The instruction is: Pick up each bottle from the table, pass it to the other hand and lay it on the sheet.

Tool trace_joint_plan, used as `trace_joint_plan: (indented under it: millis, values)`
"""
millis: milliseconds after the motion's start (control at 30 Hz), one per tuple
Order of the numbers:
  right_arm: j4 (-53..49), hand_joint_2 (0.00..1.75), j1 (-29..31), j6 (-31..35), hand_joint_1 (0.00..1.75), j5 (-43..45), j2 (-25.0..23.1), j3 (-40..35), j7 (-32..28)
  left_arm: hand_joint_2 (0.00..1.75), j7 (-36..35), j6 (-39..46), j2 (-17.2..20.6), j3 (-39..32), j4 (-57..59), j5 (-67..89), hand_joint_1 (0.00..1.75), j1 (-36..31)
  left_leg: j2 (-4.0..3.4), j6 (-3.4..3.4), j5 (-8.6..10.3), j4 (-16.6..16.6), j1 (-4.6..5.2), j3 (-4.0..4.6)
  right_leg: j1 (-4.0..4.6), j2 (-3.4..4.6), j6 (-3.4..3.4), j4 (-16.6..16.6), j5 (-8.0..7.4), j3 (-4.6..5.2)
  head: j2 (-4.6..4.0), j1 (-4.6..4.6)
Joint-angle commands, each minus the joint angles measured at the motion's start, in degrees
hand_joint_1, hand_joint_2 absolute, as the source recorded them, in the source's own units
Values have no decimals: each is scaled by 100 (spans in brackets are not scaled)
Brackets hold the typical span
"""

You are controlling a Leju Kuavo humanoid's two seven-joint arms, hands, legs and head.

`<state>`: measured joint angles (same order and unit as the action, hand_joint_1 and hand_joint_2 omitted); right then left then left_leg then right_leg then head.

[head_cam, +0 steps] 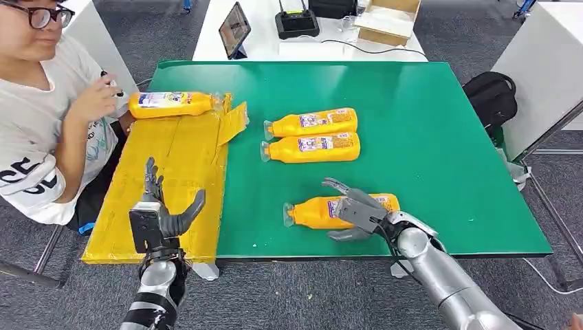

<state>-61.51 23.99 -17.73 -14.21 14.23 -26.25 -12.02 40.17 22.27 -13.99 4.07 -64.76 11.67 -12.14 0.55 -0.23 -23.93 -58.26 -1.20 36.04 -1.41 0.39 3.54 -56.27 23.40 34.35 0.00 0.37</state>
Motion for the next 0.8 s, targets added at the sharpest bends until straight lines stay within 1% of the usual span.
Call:
trace_joint_plan:
  millis: [33, 133, 167, 200, 333, 367, 400, 433, 467, 533, 567, 667, 700, 733, 767, 800]
  values:
    - [-286, 175, -71, -13, 0, 21, 543, -434, 176, 175, -17, -32, 38, 157, 464, -123, 0, -282, 12, 8, -6, 3, 0, -19, 5, -20, -17, 5, 10, -25, 0, 2]
    - [-424, 175, -85, 135, 0, -153, 787, -495, 463, 175, -17, -41, 31, 142, 521, -176, 0, -288, 7, 7, -4, 2, 2, -13, 1, -13, -11, 3, 7, -16, 0, 0]
    - [-483, 175, -75, 270, 0, -324, 861, -537, 618, 175, -17, -45, 27, 124, 540, -195, 0, -283, 11, 10, -9, 1, 2, -22, 3, -19, -16, 3, 12, -28, 0, 2]
    - [-511, 175, -57, 363, 0, -455, 885, -564, 702, 175, -17, -53, 27, 105, 538, -211, 0, -266, 9, 7, -3, 2, 3, -10, 0, -15, -10, 2, 7, -14, 0, -2]
    - [-516, 175, -46, 363, 0, -454, 886, -560, 702, 175, -17, -52, 30, 103, 536, -210, 0, -265, 1, 10, -8, 2, 2, -17, 1, -7, -16, 4, 6, -20, 0, 2]
    - [-523, 175, -23, 455, 0, -623, 893, -613, 831, 175, -17, -67, 22, 83, 553, -212, 0, -256, 1, 9, -6, 3, 2, -13, 0, -6, -12, 4, 4, -15, 0, 0]
    - [-527, 175, 0, 542, 0, -805, 891, -664, 942, 175, -17, -76, 14, 64, 568, -189, 0, -247, -3, 11, -10, 3, 2, -23, 3, -5, -19, 4, 6, -24, 0, 2]
    - [-517, 175, 17, 550, 0, -873, 886, -693, 984, 175, -17, -98, 7, 52, 587, -182, 0, -245, -4, 8, -7, 3, 2, -13, 0, -1, -12, 3, 3, -13, 0, 0]
    - [-490, 175, 36, 543, 0, -924, 876, -731, 1017, 175, -17, -128, -9, 40, 620, -168, 0, -255, -8, 11, -12, 4, 2, -27, 3, -1, -21, 4, 7, -26, 0, 0]
    - [-404, 175, 93, 555, 0, -1110, 871, -844, 1121, 175, -17, -183, -42, 3, 664, -161, 0, -266, -7, 10, -11, 4, 1, -25, 3, -2, -20, 4, 7, -24, 0, 0]
    - [-308, 175, 127, 591, 0, -1200, 837, -899, 1171, 175, -17, -208, -55, -5, 681, -144, 0, -268, -6, 9, -8, 3, 1, -16, 2, -1, -13, 4, 3, -16, 0, 0]
    - [-52, 175, 149, 749, 0, -1464, 687, -954, 1235, 175, -21, -240, -76, -35, 676, -73, 0, -237, -18, 15, -19, 4, 1, -41, 5, 7, -24, 7, 9, -38, 0, 0]
    - [23, 175, 151, 775, 0, -1514, 644, -950, 1245, 175, -33, -250, -78, -53, 680, -60, 0, -231, -12, 12, -12, 5, 0, -27, 4, 4, -15, 8, 4, -27, 0, 0]
    - [94, 175, 160, 795, 0, -1568, 605, -967, 1262, 175, -40, -264, -76, -64, 690, -53, 0, -229, -14, 13, -14, 7, -1, -37, 7, 3, -21, 12, 5, -38, 0, 0]
    - [196, 175, 148, 812, 0, -1604, 544, -948, 1272, 175, -59, -274, -79, -68, 709, -35, 0, -229, -9, 9, -9, 5, -1, -21, 4, 3, -12, 8, 2, -22, 0, 0]
    - [258, 175, 134, 817, 0, -1607, 506, -941, 1270, 175, -64, -282, -80, -61, 725, -27, 0, -230, -14, 12, -12, 7, -1, -33, 6, 6, -19, 11, 4, -32, 0, 0]
